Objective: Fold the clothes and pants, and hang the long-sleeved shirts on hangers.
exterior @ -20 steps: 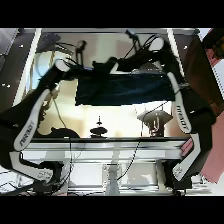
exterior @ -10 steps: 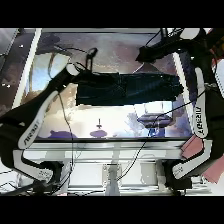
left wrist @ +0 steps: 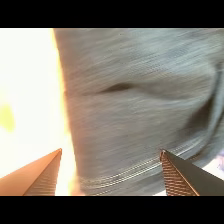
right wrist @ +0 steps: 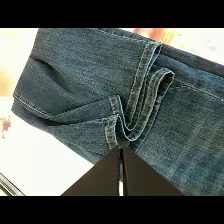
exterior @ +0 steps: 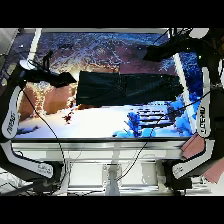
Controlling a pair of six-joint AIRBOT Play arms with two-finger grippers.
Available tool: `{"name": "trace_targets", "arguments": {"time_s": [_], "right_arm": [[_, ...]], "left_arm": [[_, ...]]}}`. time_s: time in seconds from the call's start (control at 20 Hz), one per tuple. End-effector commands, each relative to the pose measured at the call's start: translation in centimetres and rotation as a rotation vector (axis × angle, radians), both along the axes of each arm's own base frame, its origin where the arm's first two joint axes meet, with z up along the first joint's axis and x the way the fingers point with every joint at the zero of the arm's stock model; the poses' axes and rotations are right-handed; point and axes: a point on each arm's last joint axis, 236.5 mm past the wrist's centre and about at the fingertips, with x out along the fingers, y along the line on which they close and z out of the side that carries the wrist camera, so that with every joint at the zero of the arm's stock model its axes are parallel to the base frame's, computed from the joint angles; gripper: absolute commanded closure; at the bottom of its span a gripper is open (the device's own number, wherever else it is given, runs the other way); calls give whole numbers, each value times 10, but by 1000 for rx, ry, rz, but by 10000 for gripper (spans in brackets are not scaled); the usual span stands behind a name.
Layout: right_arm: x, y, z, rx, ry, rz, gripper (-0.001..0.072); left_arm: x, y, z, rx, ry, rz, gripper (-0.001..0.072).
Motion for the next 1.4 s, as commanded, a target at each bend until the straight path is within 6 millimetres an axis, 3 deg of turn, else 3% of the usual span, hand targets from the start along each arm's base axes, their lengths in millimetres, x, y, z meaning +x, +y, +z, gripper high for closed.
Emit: {"name": "trace_targets", "arguments": {"time_s": [0.0,0.25,0.5,0.65,0.7,0.75,0.8,0.95,1.05,1.15,1.25,1.35], "right_arm": [[0,-1,0,-2,1,0,657],[-3,7,4,33,4,14,656],[-7,22,6,42,2,41,656],[-8,26,6,41,2,49,656],[-8,25,6,41,3,49,656],[-8,25,6,39,3,49,656],[-8,23,4,30,2,46,657],[-8,13,-4,-23,12,38,657],[-7,6,-15,-76,-5,71,657],[-3,-5,-43,-110,22,51,658],[-1,-3,-71,-88,62,14,658],[6,22,-85,11,55,-21,659]], "left_arm": [[-7,7,-30,-120,83,-11,10],[-7,-15,-76,-195,154,-22,12],[-14,-55,-82,-228,178,-81,23],[-16,-81,-83,-217,169,-119,200],[-13,-89,-82,-224,155,-113,334],[-10,-97,-77,-247,145,-106,524],[-7,-103,-69,-267,133,-109,675],[-3,-109,-25,-285,72,-179,676],[-1,-105,24,-252,10,-209,677],[-5,-94,71,-167,-47,-214,677],[-14,-85,121,-107,-112,-173,676],[-28,-83,165,-89,-203,-177,676]]}}
